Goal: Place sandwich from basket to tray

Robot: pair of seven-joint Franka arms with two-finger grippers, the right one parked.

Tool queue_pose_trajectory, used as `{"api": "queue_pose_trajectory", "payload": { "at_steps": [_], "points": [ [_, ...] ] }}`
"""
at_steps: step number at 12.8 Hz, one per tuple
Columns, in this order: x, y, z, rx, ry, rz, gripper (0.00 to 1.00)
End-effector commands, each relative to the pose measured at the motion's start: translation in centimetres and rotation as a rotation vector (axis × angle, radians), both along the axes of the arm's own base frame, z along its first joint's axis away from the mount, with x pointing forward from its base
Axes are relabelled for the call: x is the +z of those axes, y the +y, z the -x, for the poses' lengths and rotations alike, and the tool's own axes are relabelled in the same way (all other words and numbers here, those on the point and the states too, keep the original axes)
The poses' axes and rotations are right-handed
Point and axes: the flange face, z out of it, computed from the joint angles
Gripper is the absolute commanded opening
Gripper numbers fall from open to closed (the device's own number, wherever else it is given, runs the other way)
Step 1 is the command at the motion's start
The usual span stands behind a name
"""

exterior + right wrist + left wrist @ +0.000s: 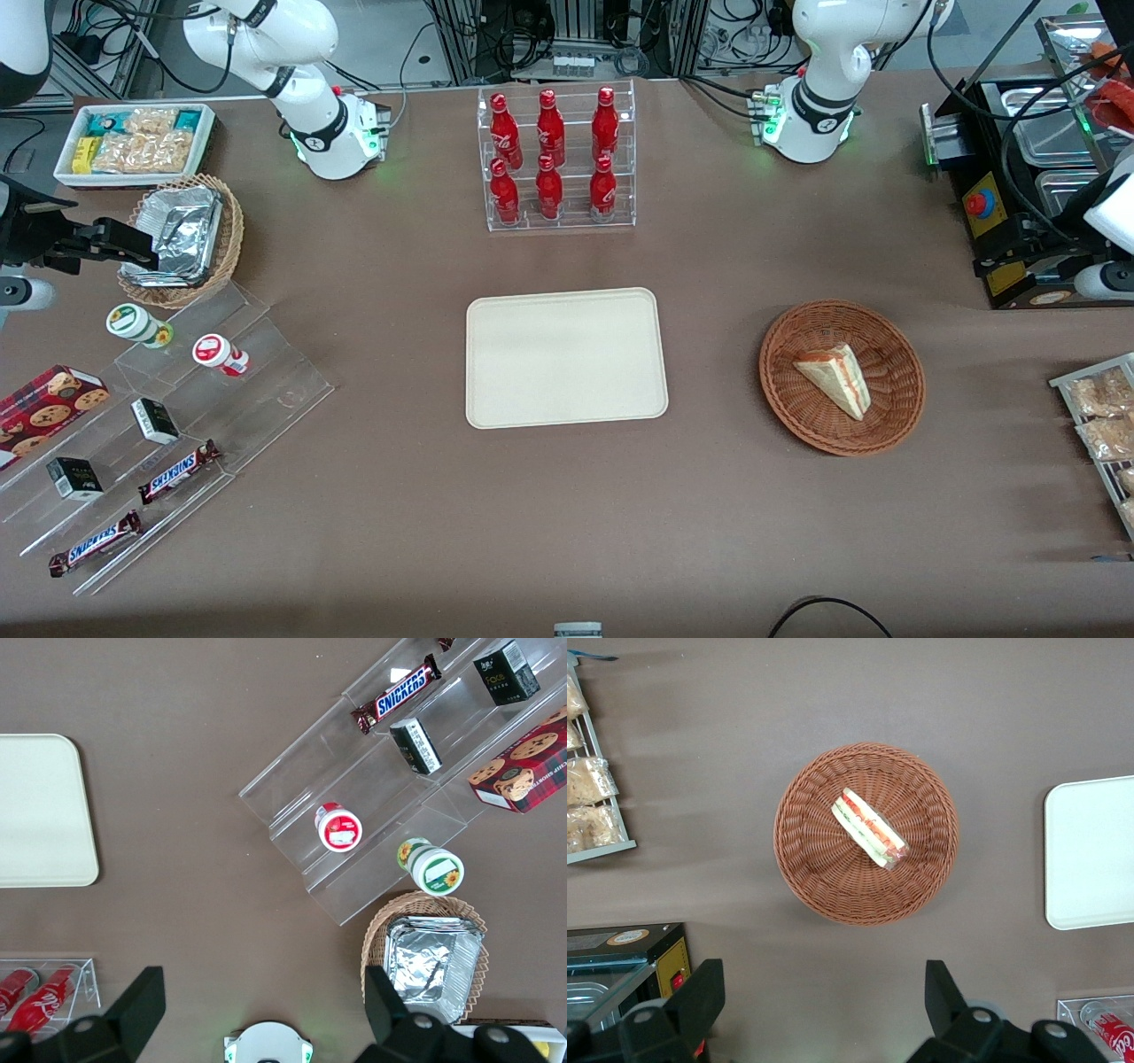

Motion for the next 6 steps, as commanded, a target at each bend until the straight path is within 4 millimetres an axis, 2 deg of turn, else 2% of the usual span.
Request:
{"api": "queue_pose_trajectory", "payload": {
  "at_steps": [1, 4, 6],
  "points": [
    [0.5, -0.4, -0.1, 0.008, 0.000, -0.013, 1.00],
    [-0.6, -0.9, -0.7, 0.001, 0.006, -0.004, 1.00],
    [-2.9, -1.6, -1.4, 0.016, 0.017, -0.005, 1.00]
  ]
}}
